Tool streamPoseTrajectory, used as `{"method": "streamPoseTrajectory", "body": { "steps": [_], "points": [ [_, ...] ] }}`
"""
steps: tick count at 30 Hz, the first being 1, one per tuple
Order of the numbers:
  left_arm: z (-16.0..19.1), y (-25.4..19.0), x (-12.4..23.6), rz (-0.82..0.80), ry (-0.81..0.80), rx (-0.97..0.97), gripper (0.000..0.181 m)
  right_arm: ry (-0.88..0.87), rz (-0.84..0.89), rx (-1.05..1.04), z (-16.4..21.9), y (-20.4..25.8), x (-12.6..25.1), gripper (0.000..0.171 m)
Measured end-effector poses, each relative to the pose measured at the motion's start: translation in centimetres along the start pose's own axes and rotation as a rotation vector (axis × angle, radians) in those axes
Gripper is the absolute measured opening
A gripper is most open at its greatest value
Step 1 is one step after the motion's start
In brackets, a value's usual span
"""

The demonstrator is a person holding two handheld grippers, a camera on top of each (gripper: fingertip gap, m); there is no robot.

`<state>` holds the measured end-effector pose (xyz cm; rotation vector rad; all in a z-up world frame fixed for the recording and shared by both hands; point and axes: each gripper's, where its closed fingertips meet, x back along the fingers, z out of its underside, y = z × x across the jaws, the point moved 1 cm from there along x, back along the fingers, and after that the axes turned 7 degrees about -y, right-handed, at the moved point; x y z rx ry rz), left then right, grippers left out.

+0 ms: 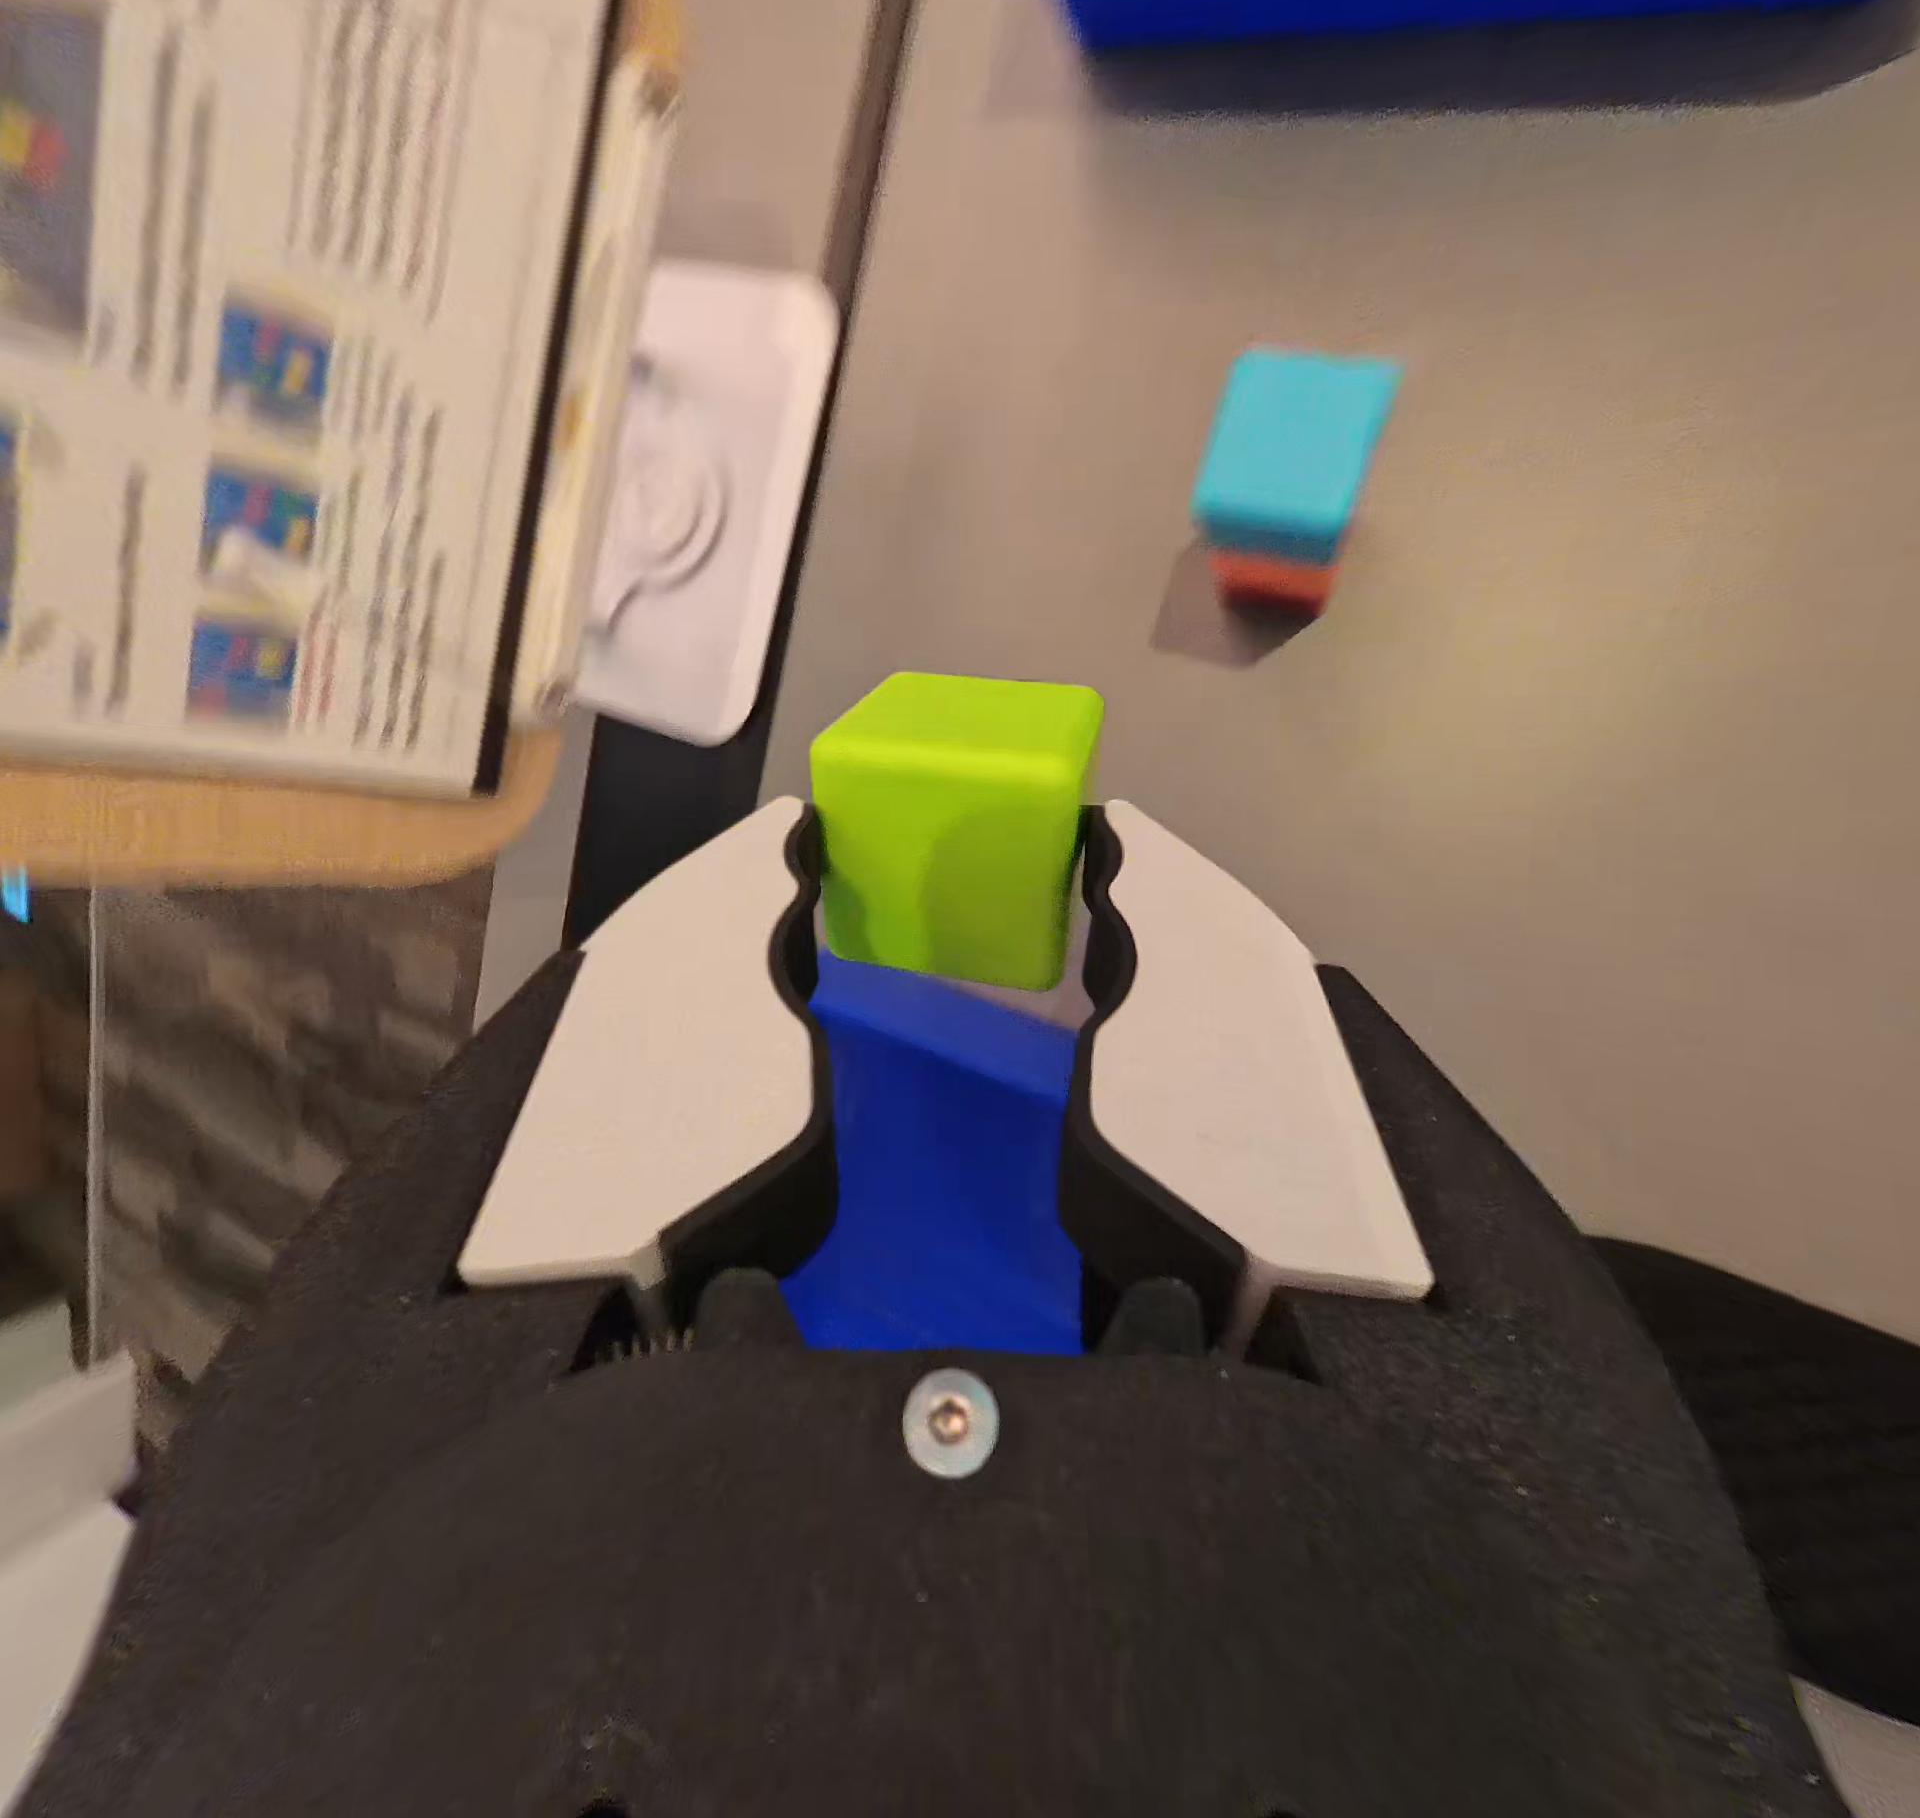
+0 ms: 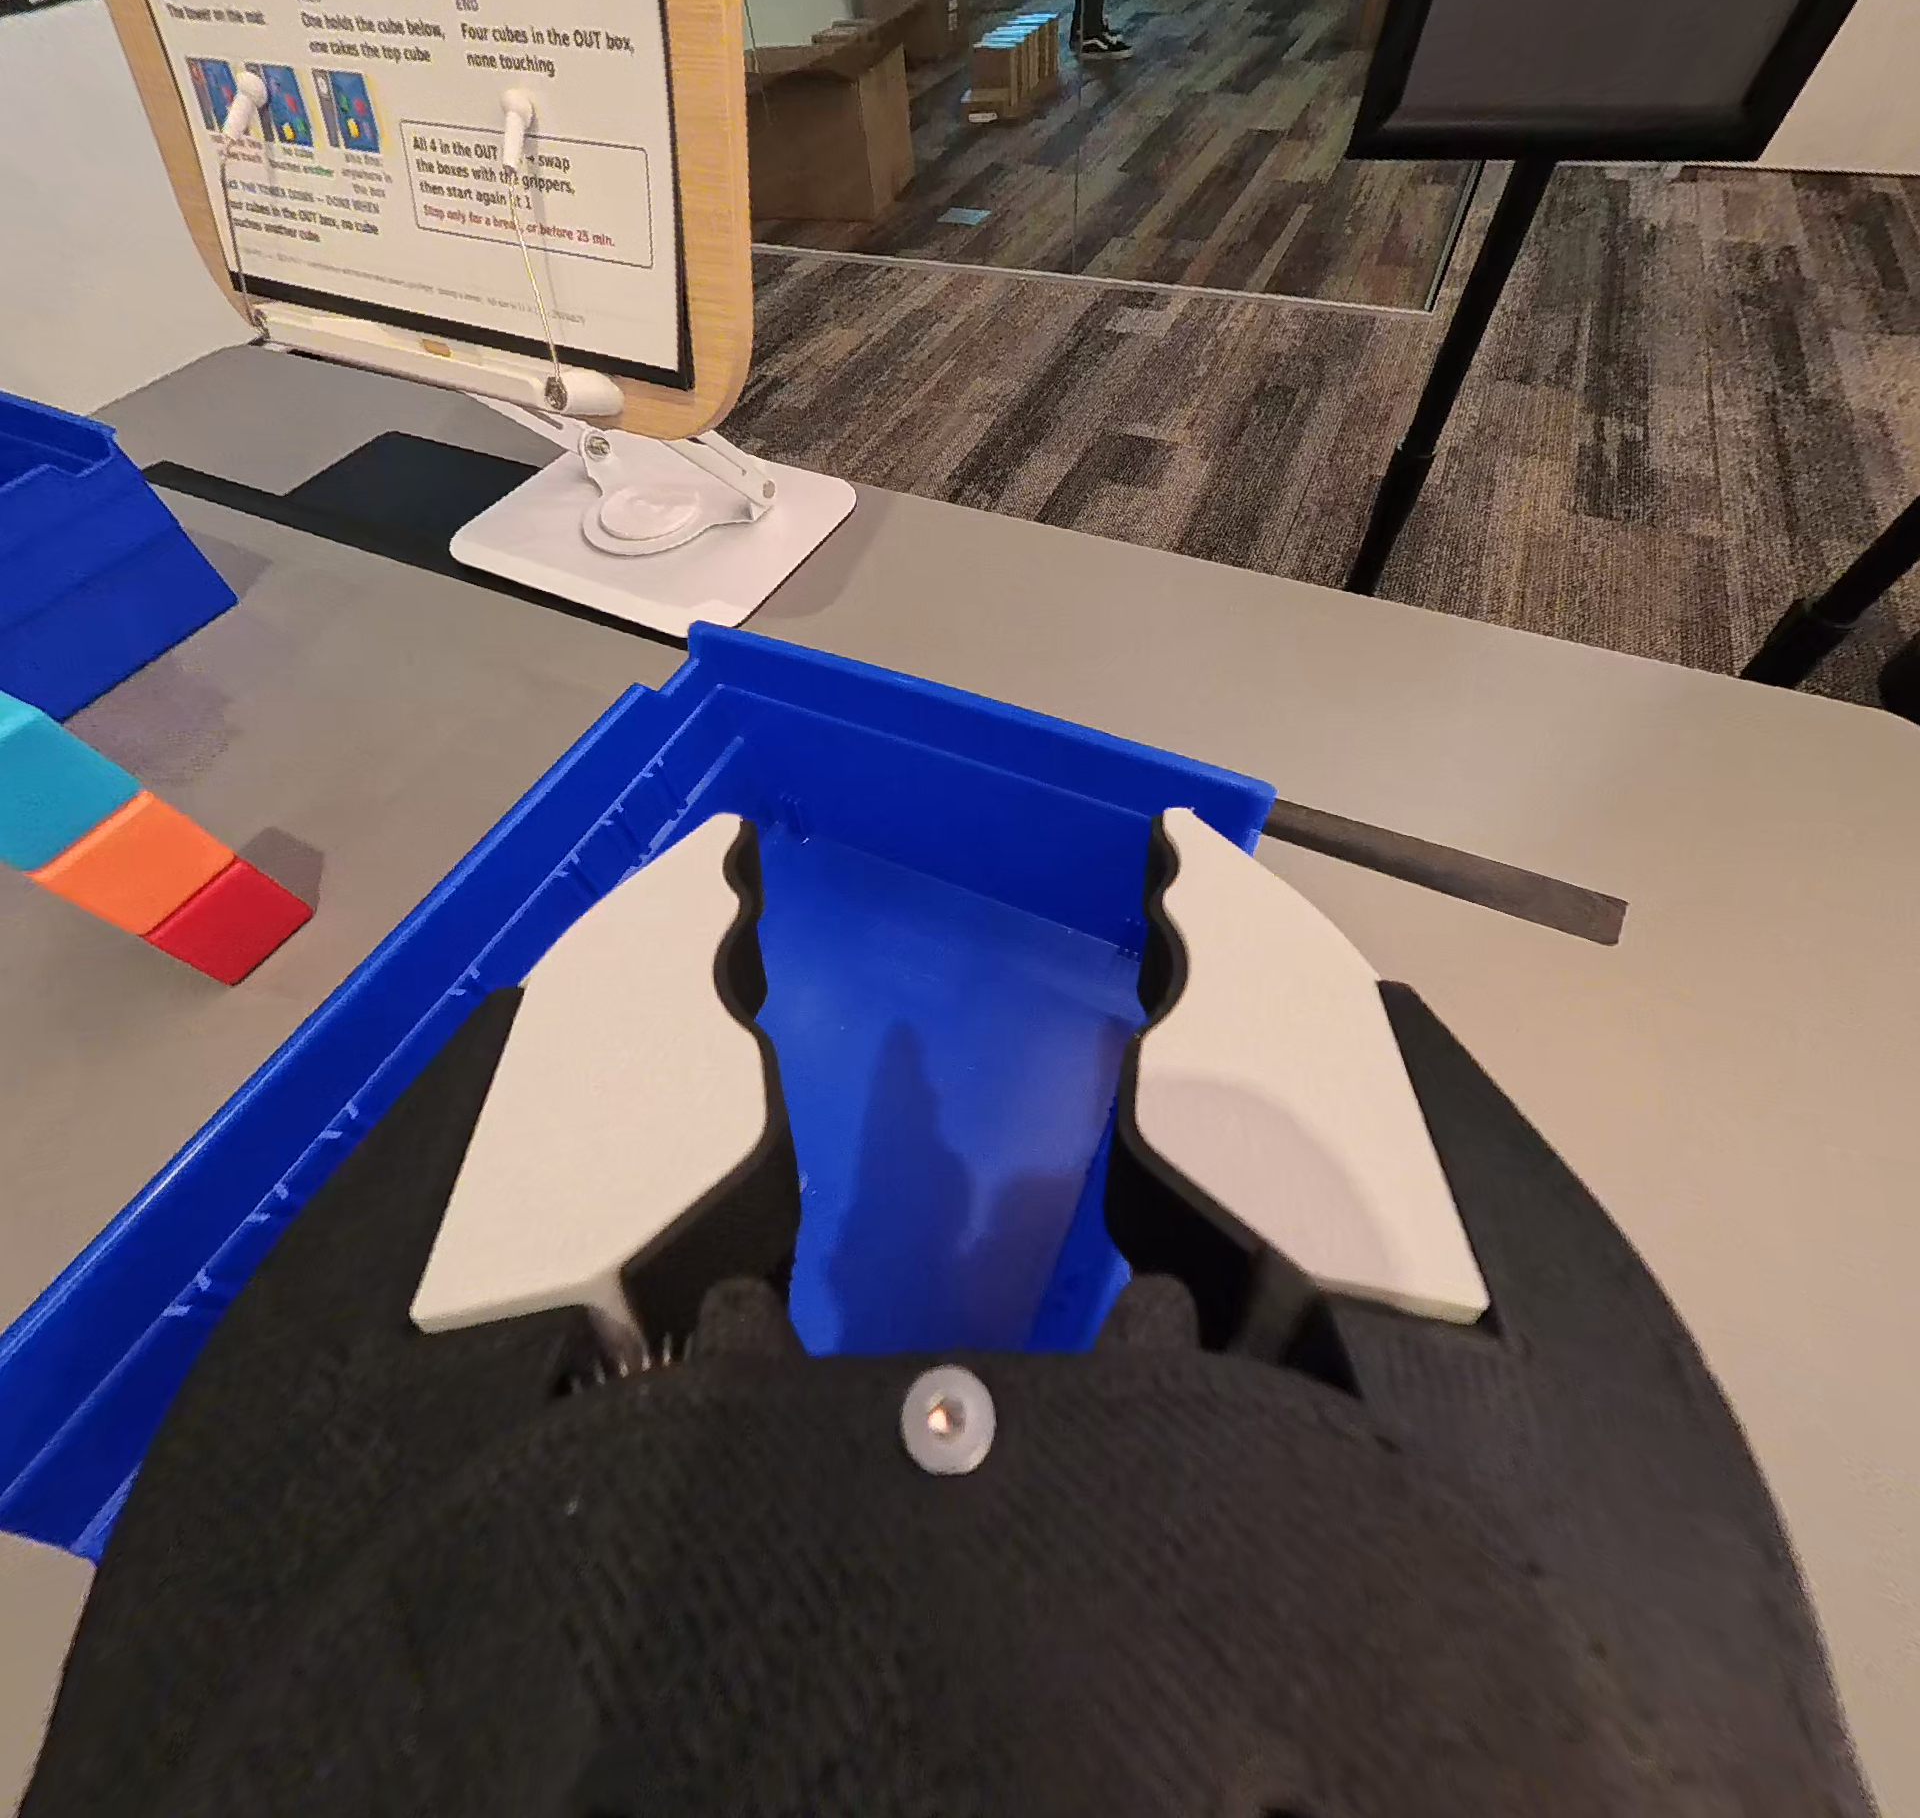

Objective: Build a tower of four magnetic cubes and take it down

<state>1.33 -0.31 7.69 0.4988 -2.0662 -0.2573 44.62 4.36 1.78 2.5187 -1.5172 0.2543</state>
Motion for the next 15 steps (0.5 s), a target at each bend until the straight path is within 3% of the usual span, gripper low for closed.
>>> {"method": "streamPoseTrajectory", "body": {
  "steps": [4,10,15],
  "points": [
    [-4.2,-4.7,-3.2,0.095,0.04,-0.121,0.048,-0.001,0.005,0.008,-0.1,0.0,0.3,0.072],
    [-4.5,-7.3,-7.7,0.141,0.177,-0.152,0.048,-0.029,-0.003,-0.011,-0.6,-0.2,0.7,0.072],
    [-5.1,-8.0,-9.0,0.163,0.183,-0.173,0.048,-0.018,-0.009,-0.016,-0.3,-0.2,0.5,0.072]
  ]
}}
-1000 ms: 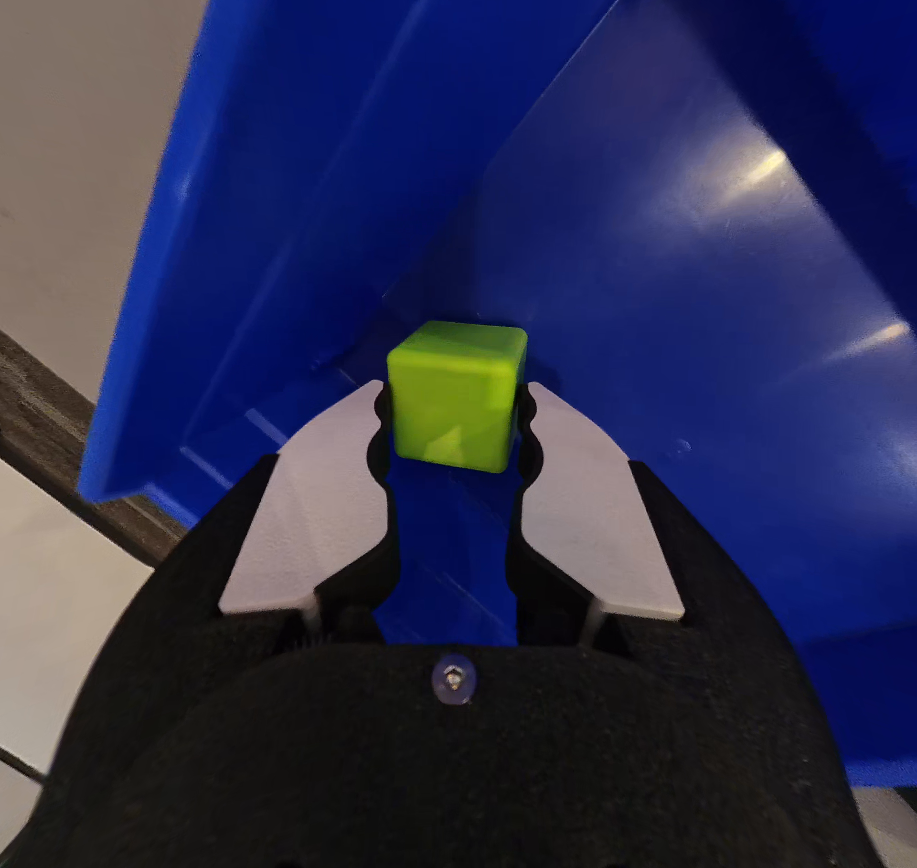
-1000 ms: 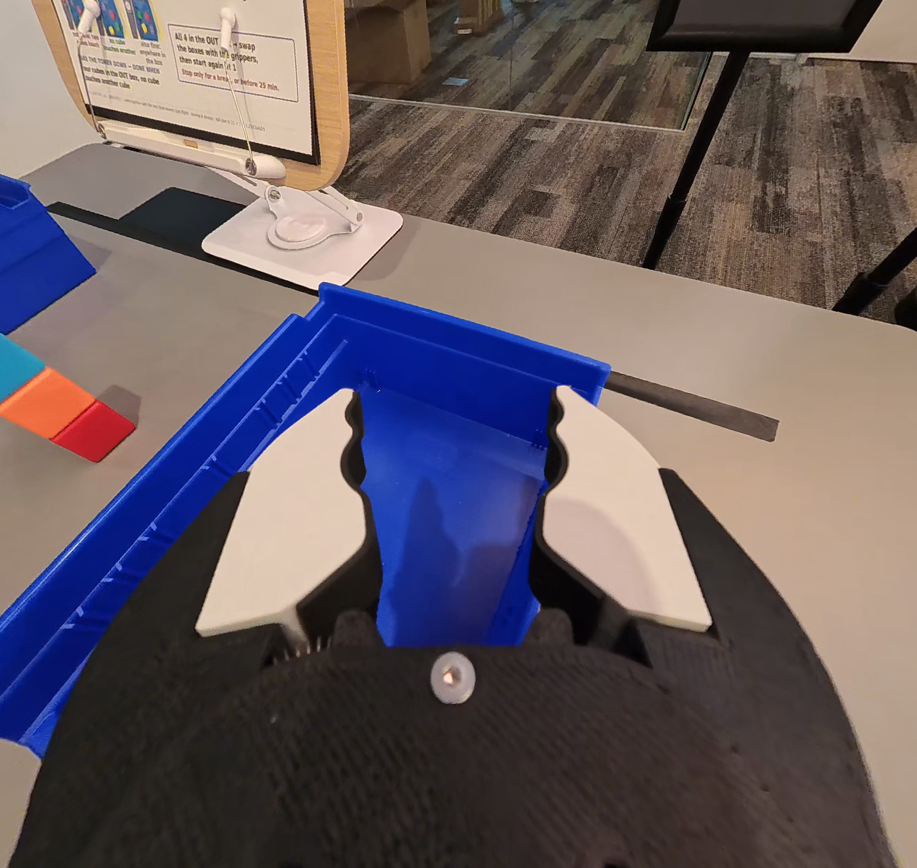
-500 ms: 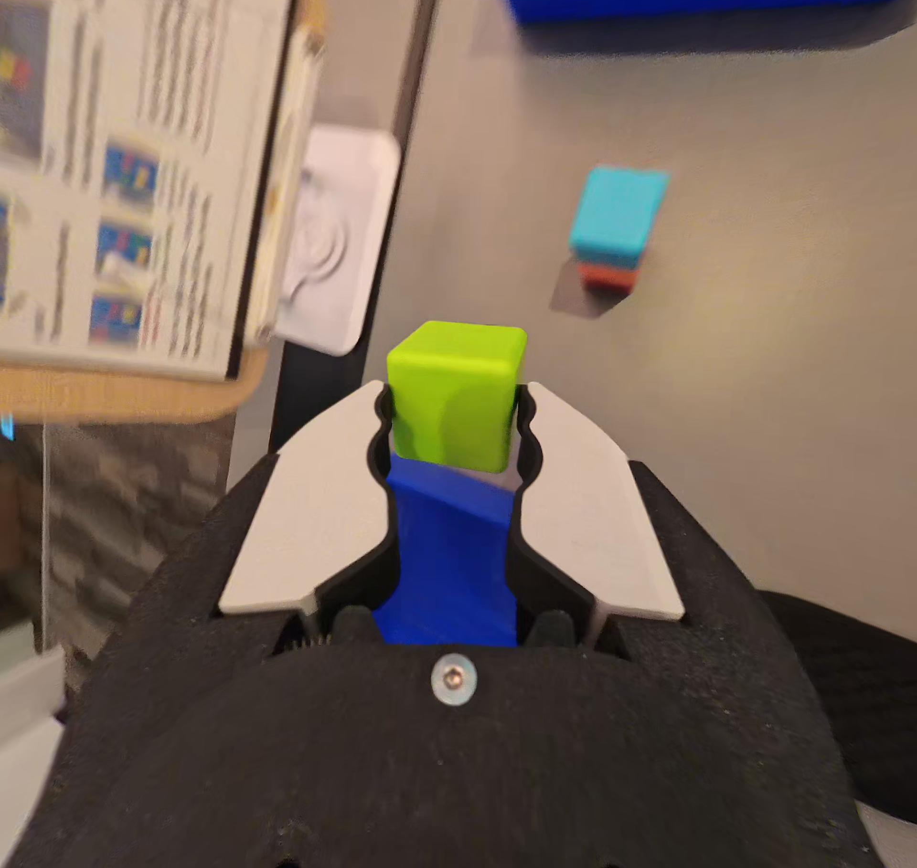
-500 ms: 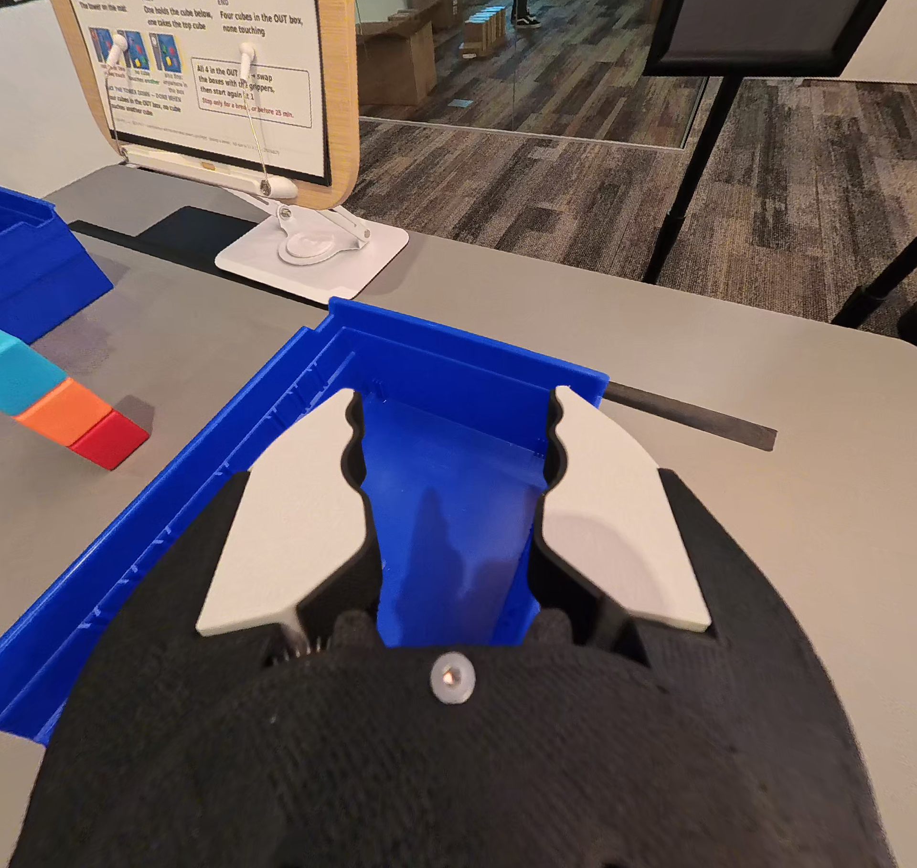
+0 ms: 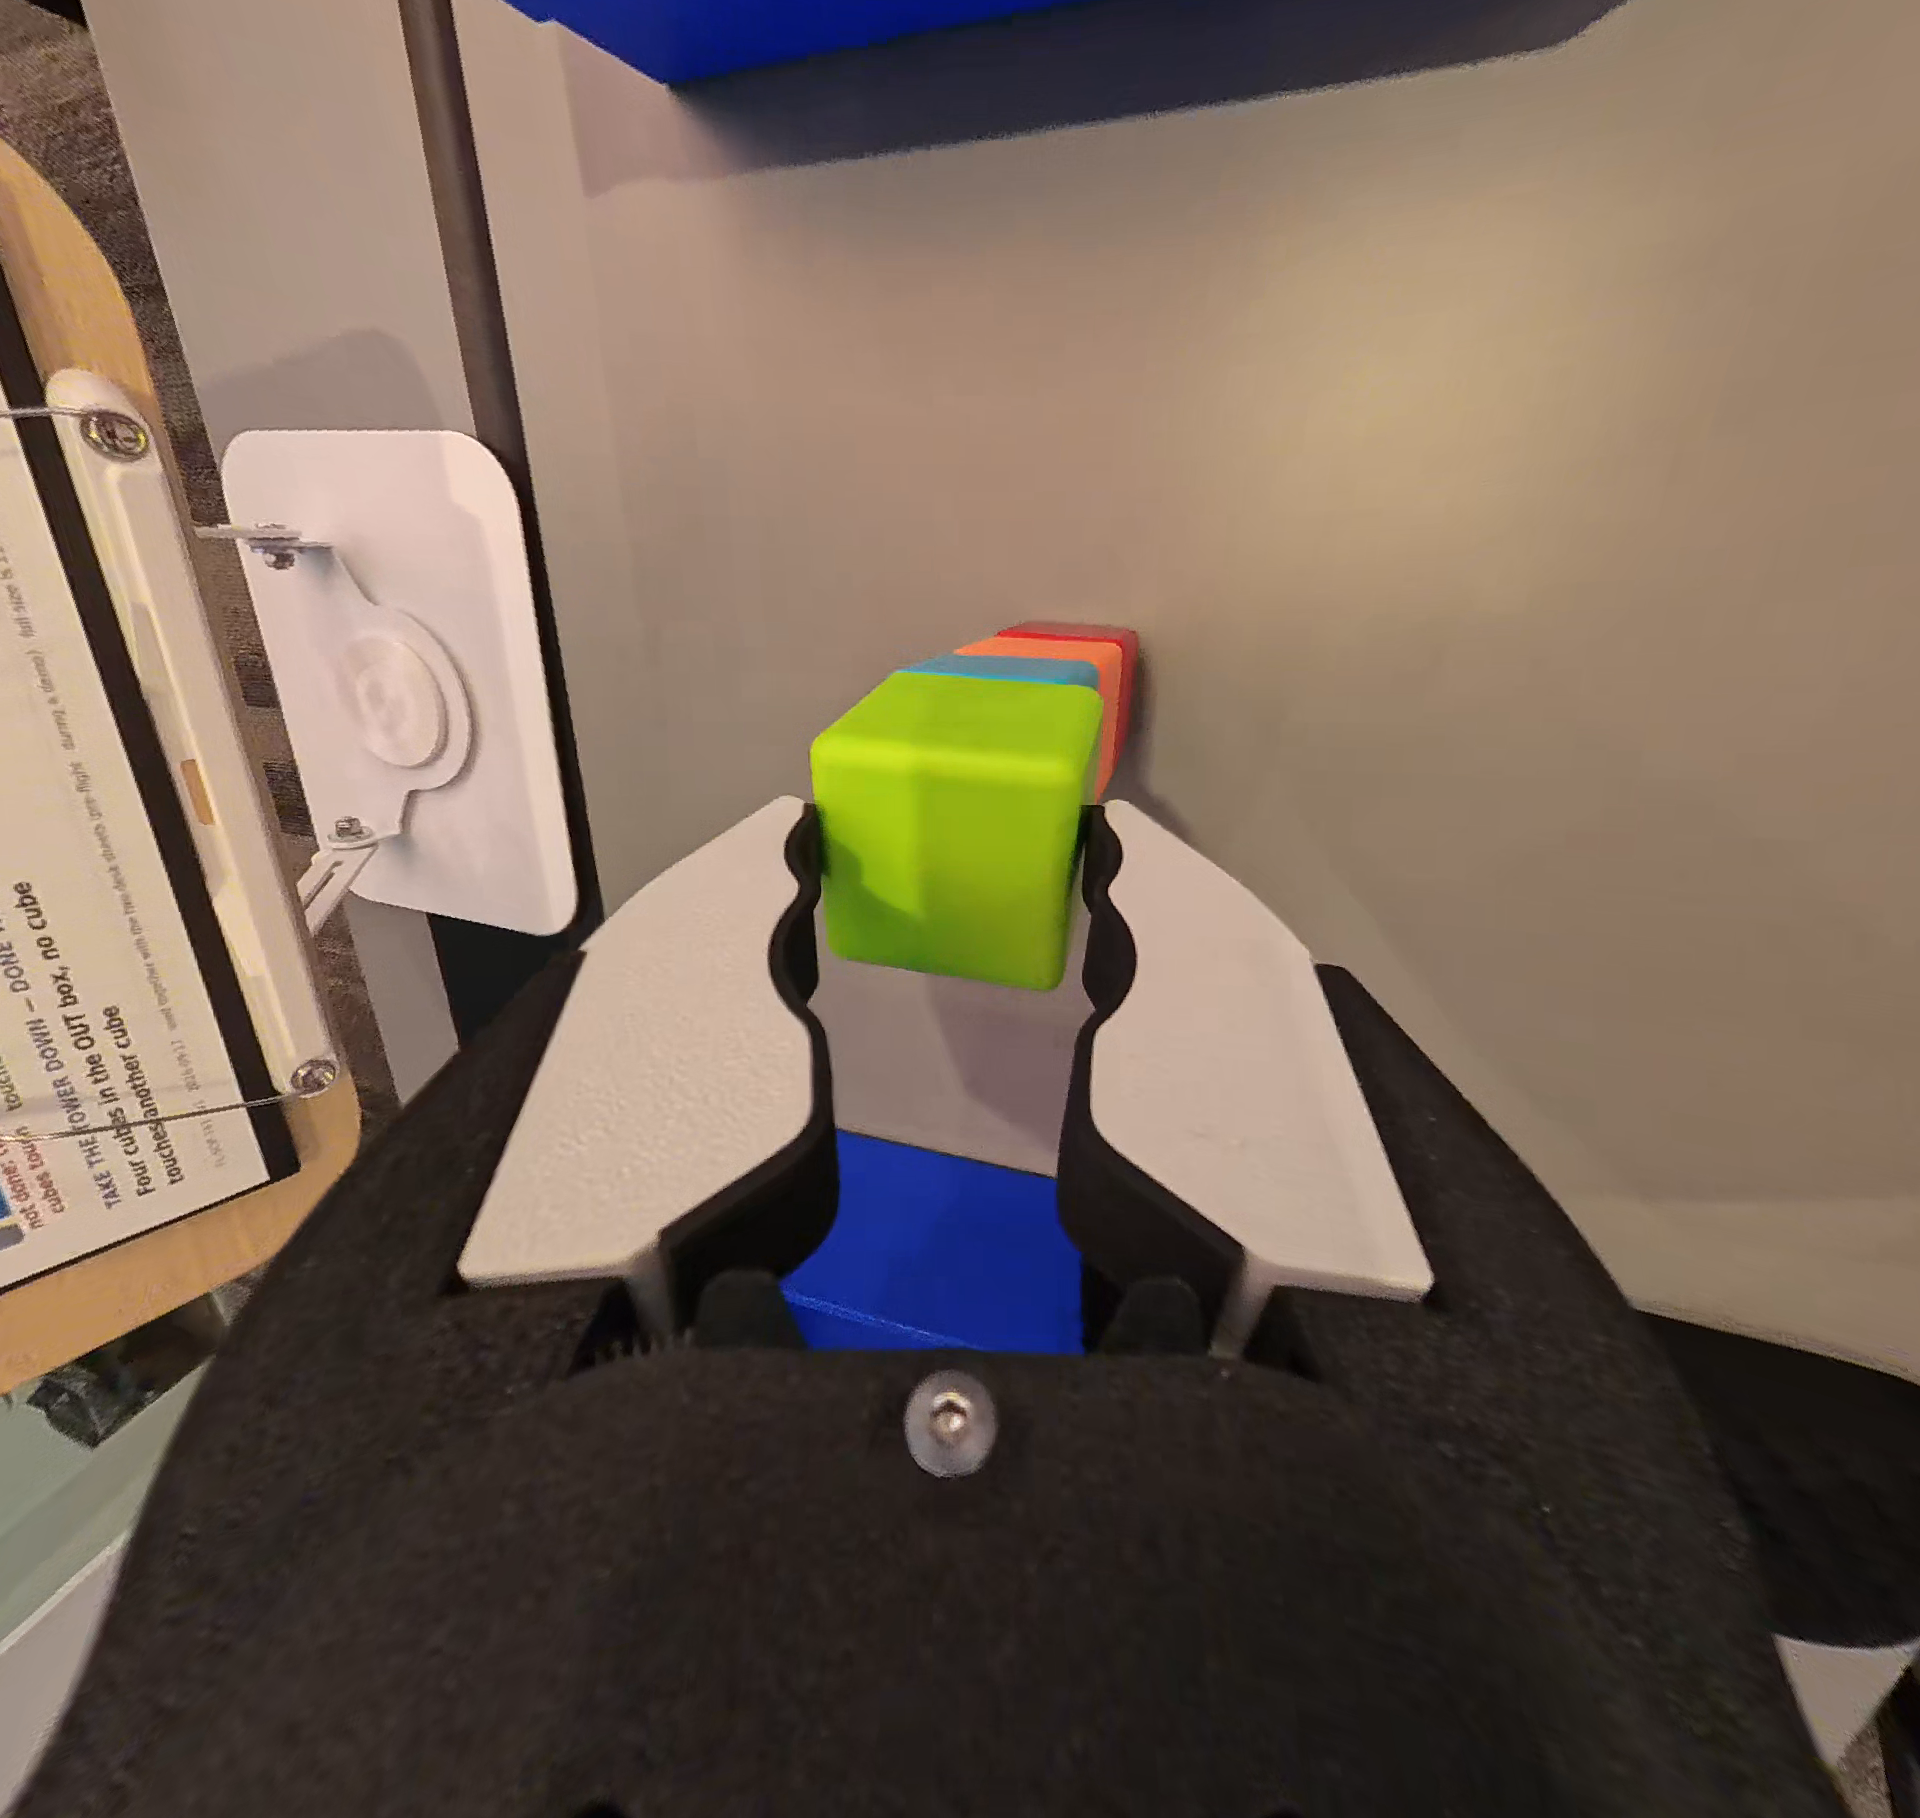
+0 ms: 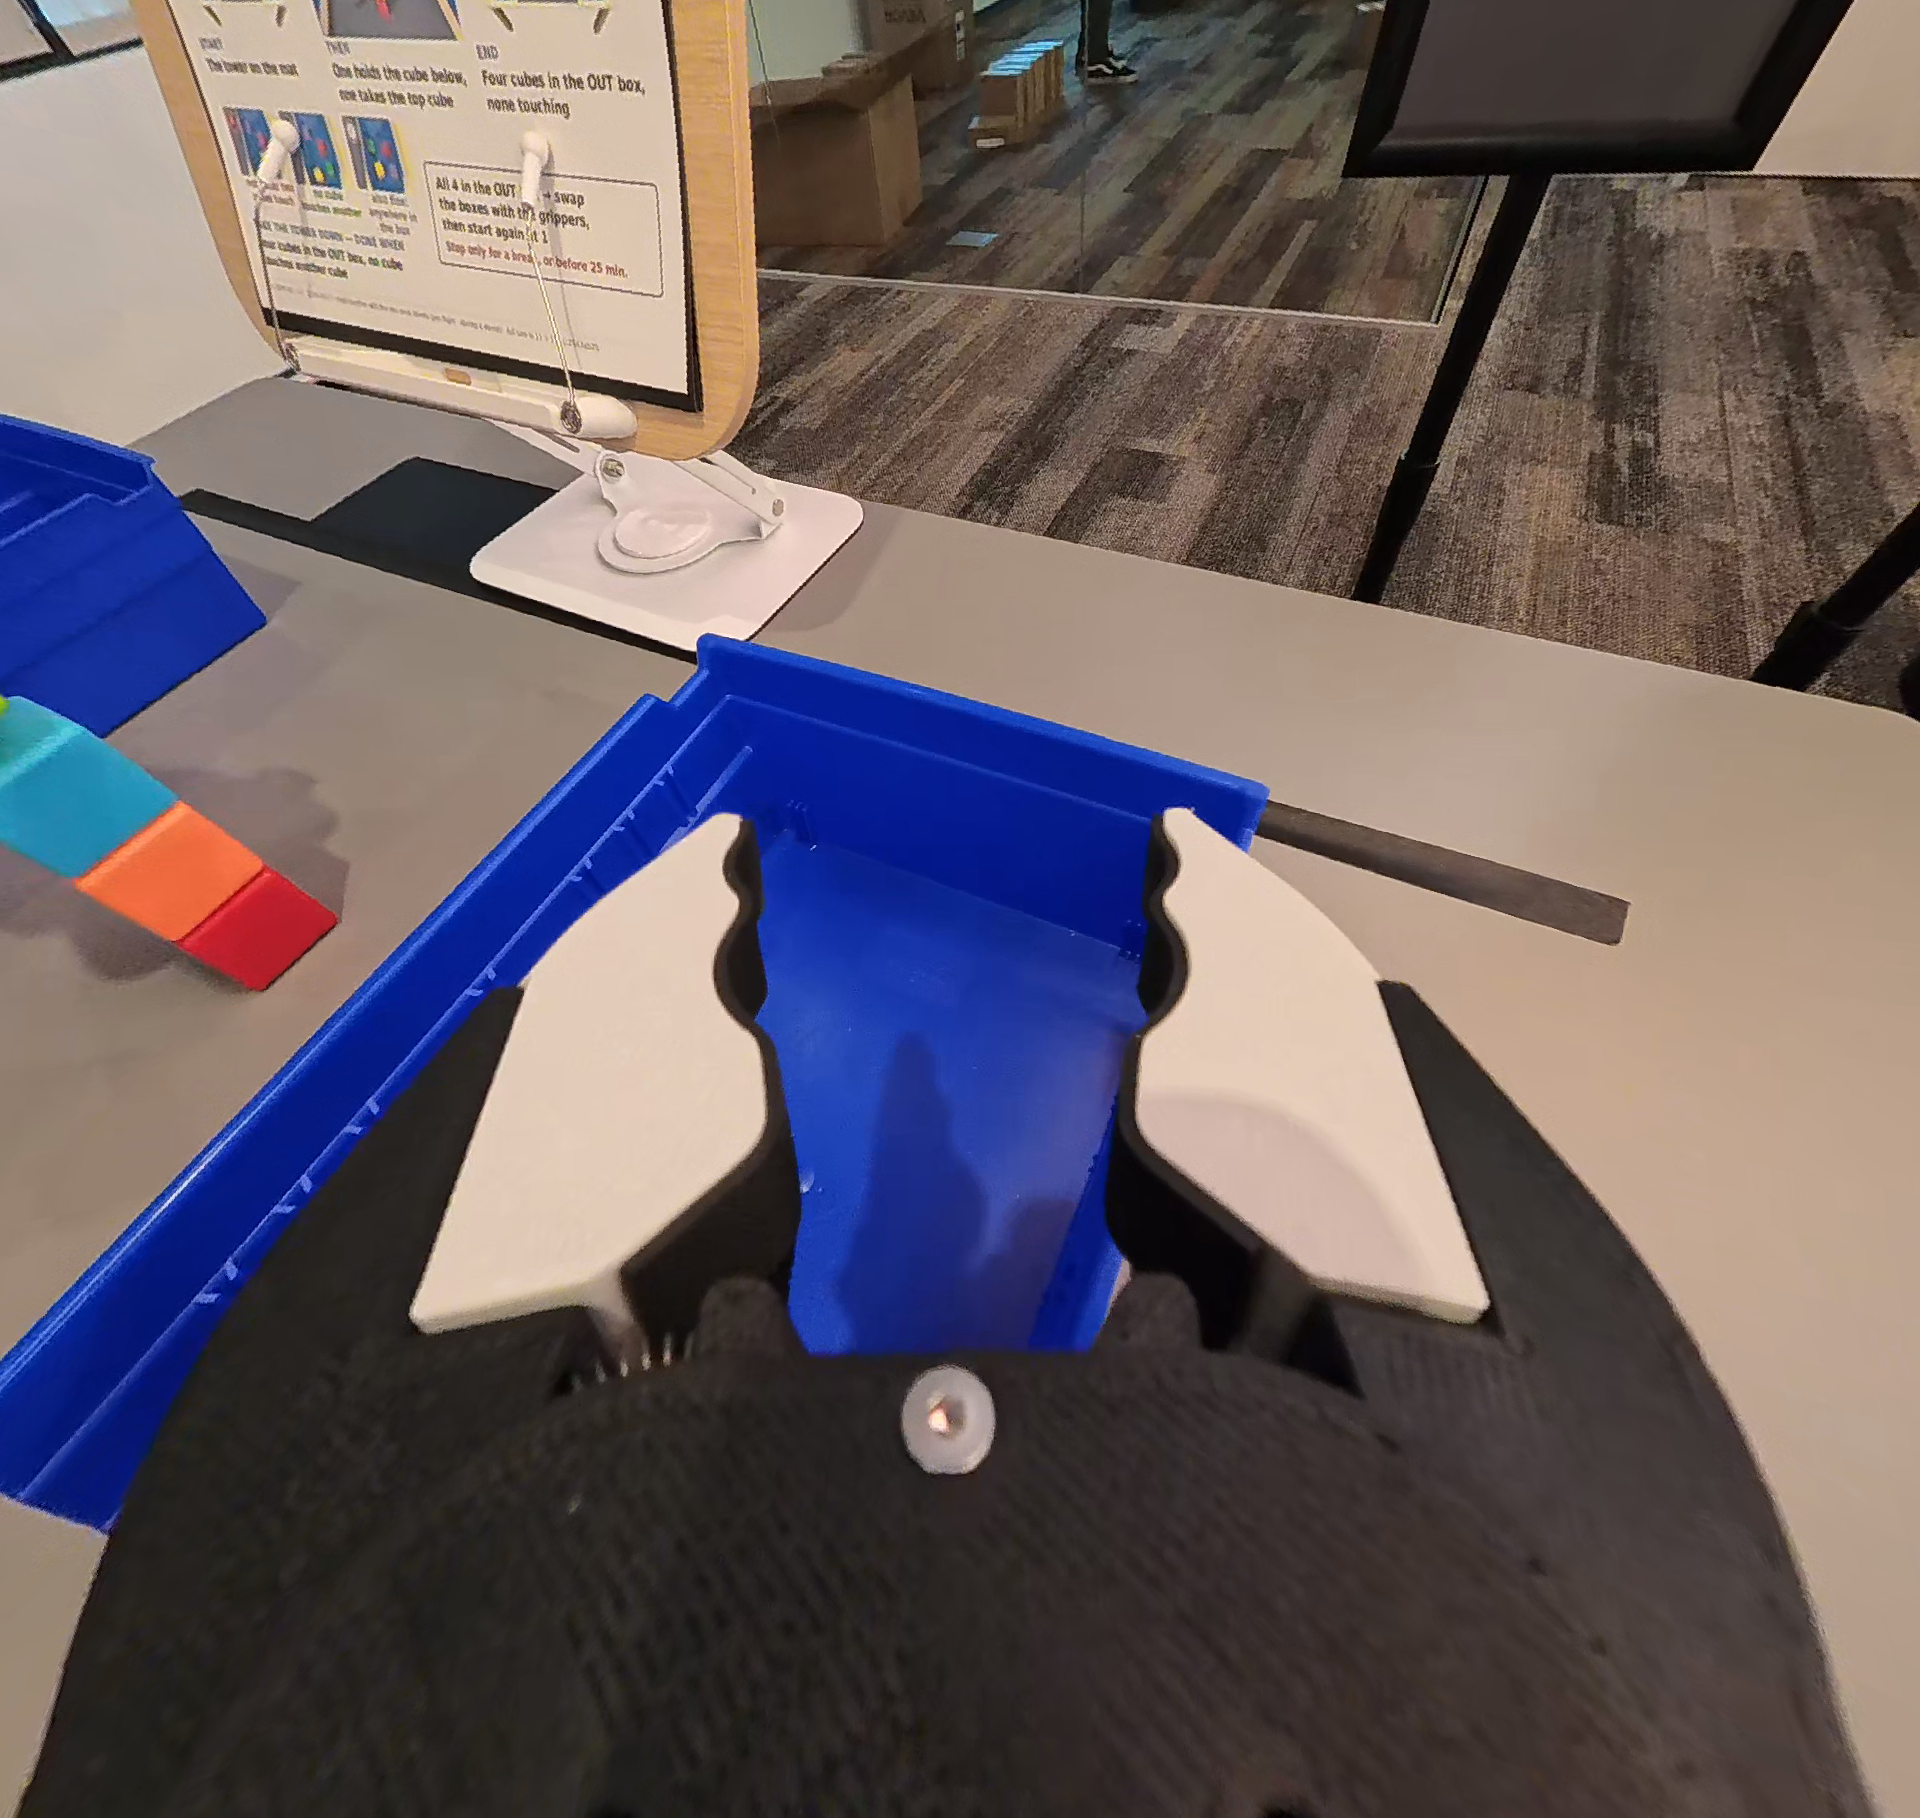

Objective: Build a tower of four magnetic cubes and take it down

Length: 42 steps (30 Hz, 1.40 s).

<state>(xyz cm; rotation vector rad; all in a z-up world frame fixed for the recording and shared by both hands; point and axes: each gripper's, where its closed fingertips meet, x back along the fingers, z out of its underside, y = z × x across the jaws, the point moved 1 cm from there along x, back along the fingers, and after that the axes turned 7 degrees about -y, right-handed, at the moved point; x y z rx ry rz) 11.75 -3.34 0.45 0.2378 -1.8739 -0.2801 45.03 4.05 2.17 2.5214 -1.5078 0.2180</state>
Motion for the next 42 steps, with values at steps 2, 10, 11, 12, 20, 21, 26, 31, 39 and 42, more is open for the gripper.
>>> {"method": "streamPoseTrajectory", "body": {
  "steps": [2,10,11,12,20,21,26,31,39,42],
  "points": [
    [0.1,0.2,-0.3,-0.003,0.021,-0.008,0.048,0.001,-0.006,0.002,0.0,0.2,-0.1,0.072],
    [0.3,0.2,-1.1,0.034,0.046,-0.009,0.048,0.014,-0.02,0.001,0.2,0.4,-0.2,0.072],
    [0.3,0.3,-1.1,0.03,0.043,-0.026,0.049,0.018,-0.021,0.0,0.2,0.4,-0.2,0.072],
    [0.3,0.6,-1.1,0.008,0.042,-0.043,0.049,0.021,-0.021,-0.001,0.3,0.4,-0.3,0.072],
    [-0.7,1.4,1.2,-0.149,-0.242,0.097,0.07,0.031,-0.022,0.004,0.5,0.4,-0.3,0.072],
    [-0.8,1.3,1.7,-0.182,-0.321,0.145,0.075,0.029,-0.022,0.004,0.4,0.4,-0.3,0.072],
    [0.5,-0.4,1.4,-0.313,-0.672,0.443,0.089,0.022,-0.013,0.015,0.1,0.5,-0.3,0.072],
    [2.2,-0.7,-1.4,-0.469,-0.878,0.536,0.102,0.022,-0.011,0.027,0.0,0.7,-0.5,0.072],
    [2.7,0.3,-5.9,-0.374,-0.937,0.76,0.1,0.081,0.013,0.067,0.9,0.8,-1.4,0.072],
    [2.1,0.3,-6.1,-0.36,-0.998,0.793,0.098,0.103,0.008,0.075,1.2,1.1,-1.8,0.072]
  ]
}}
